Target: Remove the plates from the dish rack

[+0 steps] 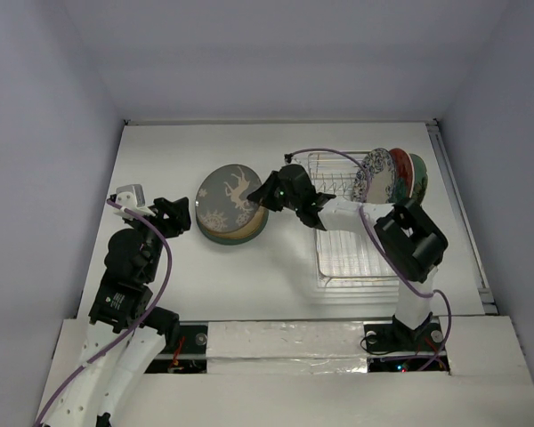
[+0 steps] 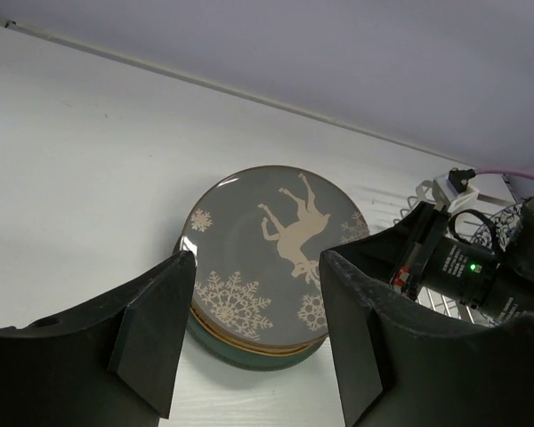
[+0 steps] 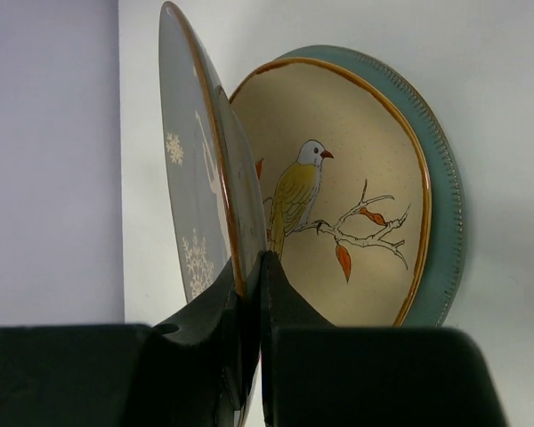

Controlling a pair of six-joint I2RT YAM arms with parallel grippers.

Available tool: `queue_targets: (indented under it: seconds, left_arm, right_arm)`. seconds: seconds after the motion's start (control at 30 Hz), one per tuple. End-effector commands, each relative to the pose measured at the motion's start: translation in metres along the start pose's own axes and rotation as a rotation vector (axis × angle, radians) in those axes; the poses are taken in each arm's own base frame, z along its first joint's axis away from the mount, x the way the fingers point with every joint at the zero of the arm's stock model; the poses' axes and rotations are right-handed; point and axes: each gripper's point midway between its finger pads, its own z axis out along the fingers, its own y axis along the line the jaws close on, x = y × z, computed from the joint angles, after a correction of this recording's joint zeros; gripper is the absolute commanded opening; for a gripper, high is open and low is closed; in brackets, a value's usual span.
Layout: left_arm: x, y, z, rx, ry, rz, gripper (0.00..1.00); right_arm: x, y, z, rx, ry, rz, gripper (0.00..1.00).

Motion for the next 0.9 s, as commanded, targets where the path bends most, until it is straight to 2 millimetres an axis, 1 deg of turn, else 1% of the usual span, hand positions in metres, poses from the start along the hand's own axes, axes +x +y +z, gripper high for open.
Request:
queue_targets:
  seconds: [0.0, 0.17, 0.27, 0.3, 0.33, 0.37, 0.4, 0.43, 0.47, 0.5, 0.53, 0.6, 0.63, 0.67, 0.7, 0.73, 0.77, 0.8, 0.87]
  left_arm:
    - [-0.006, -0.004, 0.0, 0.018, -0.026, -0.008, 0.55]
    - [-0.006, -0.004, 0.0, 0.018, -0.026, -0.008, 0.55]
    - [-0.008, -0.005, 0.0, 0.019, -0.03, -0.009, 0.55]
    - [-0.006, -0.004, 0.0, 0.017, -0.025, -0.008, 0.55]
    - [-0.007, -0.004, 0.0, 0.018, -0.026, -0.008, 0.55]
    - [-0.006, -0.004, 0.001, 0.016, -0.023, -0.006, 0.55]
    - [-0.006, -0.004, 0.0, 0.017, -0.025, -0.008, 0.55]
    - [-0.006, -0.004, 0.0, 0.018, -0.026, -0.008, 0.55]
    - [-0.007, -0.004, 0.0, 0.018, -0.027, -0.007, 0.55]
    - [-0.008, -0.005, 0.0, 0.019, -0.03, -0.009, 0.55]
    - [-0.008, -0.005, 0.0, 0.019, -0.03, -0.009, 0.55]
    - [-0.008, -0.005, 0.0, 0.02, -0.031, -0.008, 0.55]
    - [-0.008, -0.005, 0.0, 0.02, -0.033, -0.01, 0.55]
    - [-0.008, -0.005, 0.0, 0.02, -0.031, -0.01, 0.55]
    - [-0.008, -0.005, 0.0, 0.02, -0.031, -0.008, 0.55]
    - [-0.007, -0.005, 0.0, 0.02, -0.031, -0.01, 0.55]
    - [-0.008, -0.005, 0.0, 0.021, -0.034, -0.01, 0.55]
    - [-0.009, -0.005, -0.001, 0.022, -0.037, -0.011, 0.55]
    - [-0.01, -0.005, -0.002, 0.023, -0.04, -0.01, 0.55]
  right_arm:
    - [-0.026, 0.072, -0.009, -0.268, -0.094, 0.065, 0.0]
    - [-0.015, 0.056, -0.004, -0.243, -0.069, 0.077, 0.0]
    - [-0.008, 0.044, 0.0, -0.214, -0.058, 0.081, 0.04]
    - [-0.005, 0.039, 0.001, -0.199, -0.051, 0.079, 0.08]
    - [0.003, 0.037, 0.002, -0.186, -0.036, 0.074, 0.11]
    - [0.004, 0.034, 0.003, -0.177, -0.033, 0.073, 0.14]
    - [0.006, 0.03, 0.003, -0.165, -0.03, 0.067, 0.22]
    - [0.01, 0.021, 0.005, -0.121, -0.01, 0.06, 0.25]
    - [0.018, 0.016, 0.007, -0.09, 0.009, 0.033, 0.27]
    - [0.022, 0.014, 0.007, -0.067, 0.016, 0.018, 0.31]
    - [0.024, 0.006, 0.007, -0.03, 0.026, 0.013, 0.33]
    - [0.026, 0.001, 0.005, -0.009, 0.029, -0.002, 0.39]
    - [0.028, -0.009, 0.004, 0.025, 0.032, -0.004, 0.4]
    - [0.028, -0.012, 0.002, 0.04, 0.028, -0.009, 0.42]
    - [0.031, -0.01, -0.001, 0.041, 0.033, -0.022, 0.49]
    - [0.032, -0.016, -0.002, 0.069, 0.031, -0.029, 0.5]
    - [0.029, -0.018, -0.003, 0.083, 0.021, -0.046, 0.51]
    - [0.028, -0.019, -0.004, 0.091, 0.02, -0.054, 0.57]
    - [0.025, -0.026, -0.009, 0.14, 0.016, -0.081, 0.64]
